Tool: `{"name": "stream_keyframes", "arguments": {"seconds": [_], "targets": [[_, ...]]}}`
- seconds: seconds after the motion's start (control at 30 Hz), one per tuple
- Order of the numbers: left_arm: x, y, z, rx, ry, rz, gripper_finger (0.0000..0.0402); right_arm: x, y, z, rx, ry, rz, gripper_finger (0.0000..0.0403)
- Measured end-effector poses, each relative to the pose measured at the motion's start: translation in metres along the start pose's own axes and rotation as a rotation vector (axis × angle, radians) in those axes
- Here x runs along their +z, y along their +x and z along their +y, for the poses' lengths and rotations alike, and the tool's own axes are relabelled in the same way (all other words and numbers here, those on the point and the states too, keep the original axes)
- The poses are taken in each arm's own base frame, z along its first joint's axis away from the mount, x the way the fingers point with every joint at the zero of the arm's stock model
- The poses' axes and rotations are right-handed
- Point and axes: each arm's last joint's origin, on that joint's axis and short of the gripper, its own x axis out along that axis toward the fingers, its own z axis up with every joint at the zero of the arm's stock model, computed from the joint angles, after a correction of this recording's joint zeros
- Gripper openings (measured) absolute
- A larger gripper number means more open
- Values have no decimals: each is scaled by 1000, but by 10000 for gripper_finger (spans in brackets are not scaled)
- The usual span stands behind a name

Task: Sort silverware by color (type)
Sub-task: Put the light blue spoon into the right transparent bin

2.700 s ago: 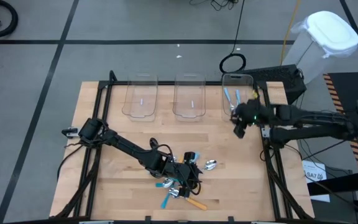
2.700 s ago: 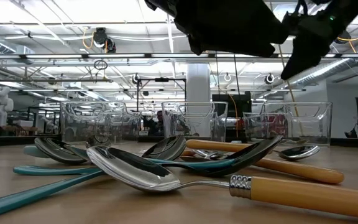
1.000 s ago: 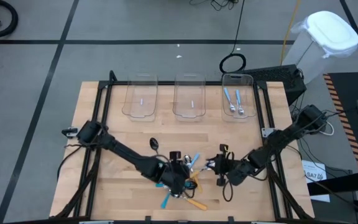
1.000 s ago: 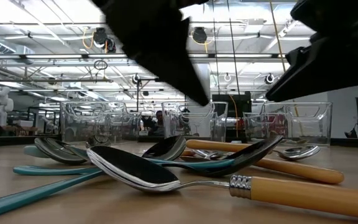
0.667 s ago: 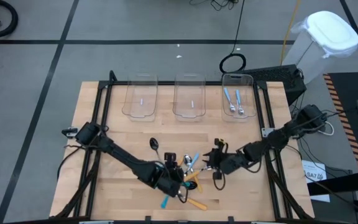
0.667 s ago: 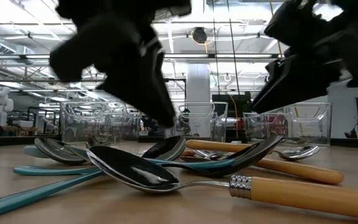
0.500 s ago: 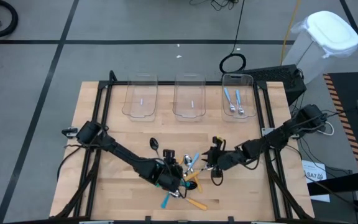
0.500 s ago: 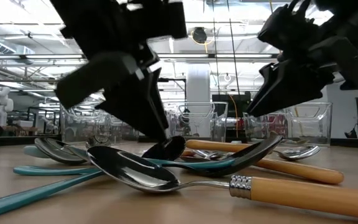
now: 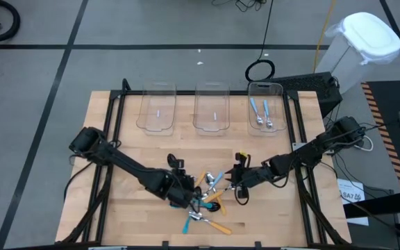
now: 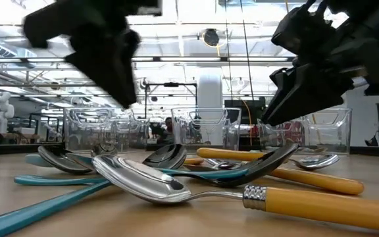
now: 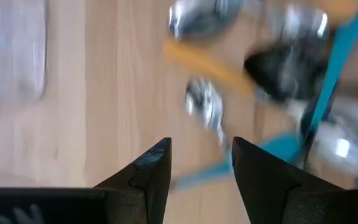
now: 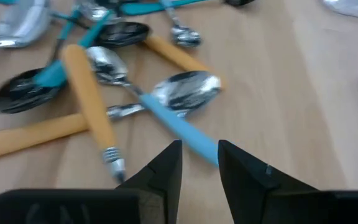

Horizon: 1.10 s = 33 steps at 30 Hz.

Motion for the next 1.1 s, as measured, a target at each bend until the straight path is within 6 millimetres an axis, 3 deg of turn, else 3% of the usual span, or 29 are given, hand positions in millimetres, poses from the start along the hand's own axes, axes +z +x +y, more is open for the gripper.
{"name": "stream_keyframes", "arguments": {"seconds": [0.17,0.37,0.73,0.87,1.1], "targets": [[-13,8,-4,2,33,35,168,3,0,1,24,-1,4,100],[-40,30,4,44,-26,129,168,13,-2,3,27,0,-7,100],[-81,5,17,-63,-216,-92,168,17,-2,3,26,-2,-3,100],[-97,8,11,-66,-243,-76,168,17,-2,3,25,-23,-3,100],[-107,0,-11,-99,-285,-104,168,17,-2,3,24,-29,-2,100]]}}
